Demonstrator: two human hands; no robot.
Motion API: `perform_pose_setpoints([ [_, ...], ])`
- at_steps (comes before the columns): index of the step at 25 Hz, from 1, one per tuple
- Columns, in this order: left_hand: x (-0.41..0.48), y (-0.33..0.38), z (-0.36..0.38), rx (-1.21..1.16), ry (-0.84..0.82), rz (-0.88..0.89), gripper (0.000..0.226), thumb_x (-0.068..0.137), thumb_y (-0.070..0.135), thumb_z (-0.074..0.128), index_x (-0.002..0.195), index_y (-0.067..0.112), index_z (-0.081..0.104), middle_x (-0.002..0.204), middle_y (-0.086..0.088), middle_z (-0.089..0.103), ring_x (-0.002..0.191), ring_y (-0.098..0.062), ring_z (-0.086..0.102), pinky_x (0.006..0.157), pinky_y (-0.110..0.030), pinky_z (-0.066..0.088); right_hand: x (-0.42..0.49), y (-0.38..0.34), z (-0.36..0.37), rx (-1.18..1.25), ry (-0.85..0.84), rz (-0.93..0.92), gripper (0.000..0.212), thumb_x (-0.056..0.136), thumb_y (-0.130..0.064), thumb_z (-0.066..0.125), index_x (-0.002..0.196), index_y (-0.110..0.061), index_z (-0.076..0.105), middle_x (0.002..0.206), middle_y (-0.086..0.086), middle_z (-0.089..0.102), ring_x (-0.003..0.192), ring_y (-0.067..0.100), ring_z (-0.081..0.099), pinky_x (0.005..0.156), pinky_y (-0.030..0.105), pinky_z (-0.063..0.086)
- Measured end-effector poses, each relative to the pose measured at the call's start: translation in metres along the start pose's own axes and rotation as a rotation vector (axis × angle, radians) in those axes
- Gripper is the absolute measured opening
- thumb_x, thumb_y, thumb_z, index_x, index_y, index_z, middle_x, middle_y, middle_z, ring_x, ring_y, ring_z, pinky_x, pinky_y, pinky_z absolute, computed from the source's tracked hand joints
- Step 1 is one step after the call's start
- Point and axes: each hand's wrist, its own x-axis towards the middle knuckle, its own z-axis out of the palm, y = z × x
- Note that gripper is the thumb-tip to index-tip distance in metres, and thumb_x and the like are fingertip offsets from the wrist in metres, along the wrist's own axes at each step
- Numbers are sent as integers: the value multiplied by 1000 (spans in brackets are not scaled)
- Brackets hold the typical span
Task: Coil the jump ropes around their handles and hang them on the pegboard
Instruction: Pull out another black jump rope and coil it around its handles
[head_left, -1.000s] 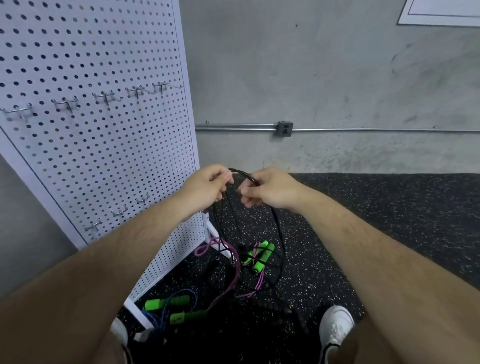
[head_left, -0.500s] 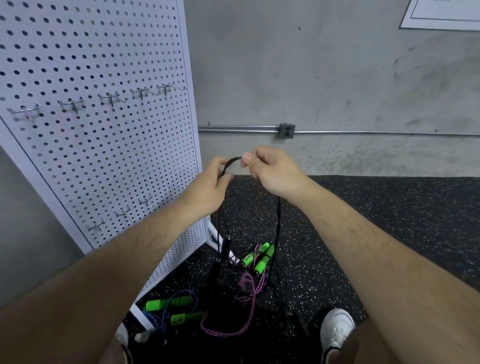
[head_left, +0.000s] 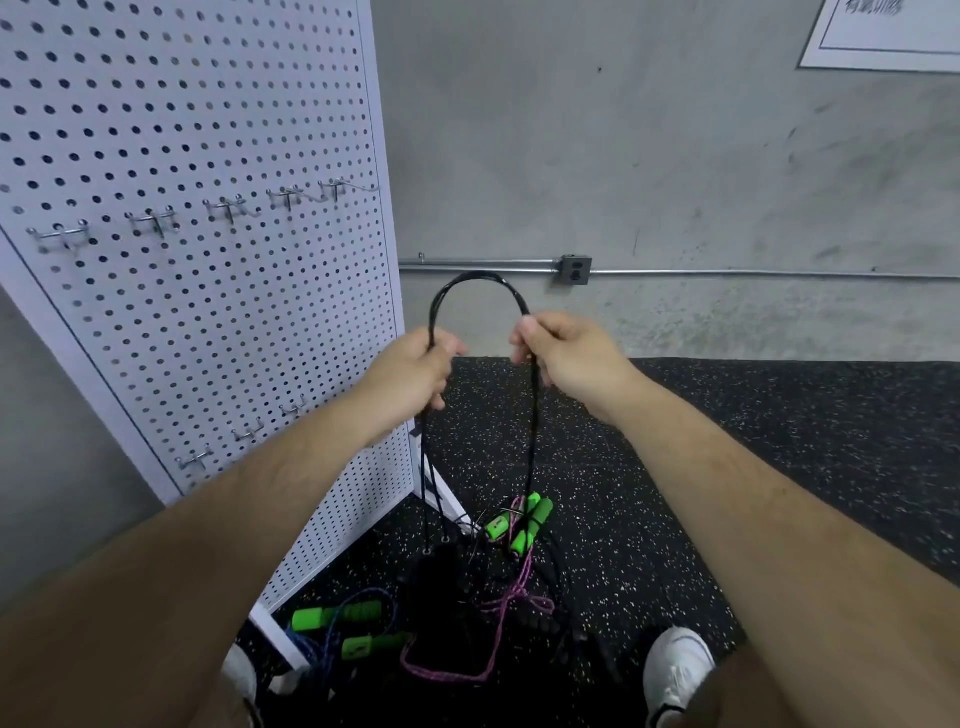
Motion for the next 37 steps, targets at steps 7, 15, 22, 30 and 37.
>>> perform_pose_setpoints([
  [7,1,-3,23,-109,-202,-57,24,105,32,50,103,15,66,55,13,43,55,-12,41,61,-33,39,1,-28,11,606,-6,-127,22,104,-14,52,116,1,63,97,7,69,68,13,59,66,27,54],
  [15,8,33,-17,-617,14,18,24,108,29,46,101,8,57,58,7,29,51,-8,26,49,-22,27,-7,9,46,-107,-254,-22,29,94,-22,70,121,-16,62,106,5,70,73,15,65,65,31,59],
  [22,12,15,-16,-487,0,-19,27,104,32,52,111,6,60,60,9,33,53,-7,31,52,-21,33,1,3,48,-27,-67,-4,16,101,-22,60,102,-8,68,79,5,71,58,9,63,59,22,53],
  [30,-1,-11,5,-498,-319,-181,31,108,20,43,110,0,66,63,4,37,54,-9,30,53,-24,27,16,-23,33,496,168,-70,21,99,-16,63,98,5,69,66,2,67,61,17,62,70,36,57],
  [37,3,5,-7,-435,-97,-71,25,105,29,50,103,7,64,62,5,36,54,-10,32,52,-21,35,8,-4,34,243,-179,80,23,95,-22,65,116,-14,66,98,6,72,75,14,62,69,29,53],
])
